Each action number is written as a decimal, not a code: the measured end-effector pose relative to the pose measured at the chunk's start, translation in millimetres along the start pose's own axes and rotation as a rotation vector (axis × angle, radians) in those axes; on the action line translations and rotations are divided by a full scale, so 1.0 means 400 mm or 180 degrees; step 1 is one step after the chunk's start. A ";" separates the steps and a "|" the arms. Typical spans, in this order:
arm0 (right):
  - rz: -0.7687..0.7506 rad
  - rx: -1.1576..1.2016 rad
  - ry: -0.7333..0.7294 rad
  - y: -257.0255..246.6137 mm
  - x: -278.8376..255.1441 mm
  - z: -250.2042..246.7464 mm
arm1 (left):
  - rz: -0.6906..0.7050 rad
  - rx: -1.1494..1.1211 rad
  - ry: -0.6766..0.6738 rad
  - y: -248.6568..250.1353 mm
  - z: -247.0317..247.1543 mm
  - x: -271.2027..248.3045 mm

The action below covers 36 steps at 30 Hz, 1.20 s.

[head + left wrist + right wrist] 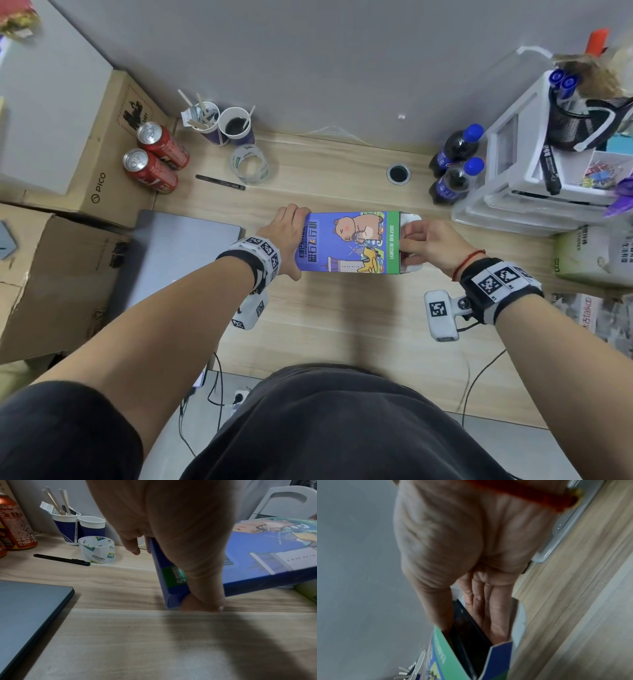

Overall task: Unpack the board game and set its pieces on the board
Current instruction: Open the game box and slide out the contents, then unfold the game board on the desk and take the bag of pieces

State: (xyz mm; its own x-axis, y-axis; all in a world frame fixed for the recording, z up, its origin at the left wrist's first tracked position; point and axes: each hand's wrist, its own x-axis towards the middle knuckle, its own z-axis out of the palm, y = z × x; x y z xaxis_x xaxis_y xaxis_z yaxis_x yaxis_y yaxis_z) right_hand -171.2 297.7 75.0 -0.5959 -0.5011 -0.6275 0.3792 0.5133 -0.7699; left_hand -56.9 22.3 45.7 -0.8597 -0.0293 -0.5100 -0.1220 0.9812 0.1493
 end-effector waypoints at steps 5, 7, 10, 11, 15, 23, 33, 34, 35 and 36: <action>-0.0023 -0.0143 -0.0021 -0.009 0.001 0.004 | -0.0032 0.0037 -0.0004 -0.004 0.007 0.003; -0.0030 -0.0052 0.0092 -0.006 -0.004 -0.019 | -0.0183 0.0034 -0.0094 -0.039 0.012 -0.009; -0.0019 0.0170 0.0634 -0.002 -0.011 -0.098 | -0.0615 -0.0045 -0.0283 -0.136 0.029 -0.052; -0.0003 0.0169 0.0718 -0.005 -0.013 -0.117 | -0.0685 -0.0018 -0.0304 -0.157 0.032 -0.065; -0.0114 0.0208 0.0946 -0.033 -0.008 -0.109 | -0.0695 0.0069 -0.0248 -0.153 0.047 -0.051; -0.0615 0.0509 0.2088 -0.076 -0.027 -0.189 | -0.1557 0.0149 -0.0596 -0.201 0.078 -0.054; -0.0374 0.0149 0.1140 0.030 0.018 -0.067 | -0.2338 -0.0740 -0.0408 -0.065 0.100 0.004; -0.0319 0.0186 0.1000 0.040 0.019 -0.062 | -0.2204 -0.0680 -0.0278 -0.062 0.105 0.006; -0.0262 0.0186 0.0862 0.045 0.013 -0.055 | -0.1925 -0.0759 -0.0073 -0.051 0.105 0.008; -0.0204 0.0148 0.0752 0.050 0.010 -0.051 | -0.1537 -0.0994 0.0124 -0.034 0.097 0.012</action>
State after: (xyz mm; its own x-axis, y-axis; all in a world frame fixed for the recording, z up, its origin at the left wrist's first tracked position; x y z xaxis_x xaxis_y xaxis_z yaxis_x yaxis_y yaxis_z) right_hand -180.5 320.0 59.5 -0.7666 -0.3520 -0.5370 0.3643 0.4502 -0.8152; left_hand -40.0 16.0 8.5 -0.6869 -0.4728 -0.5519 -0.6409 0.7522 0.1533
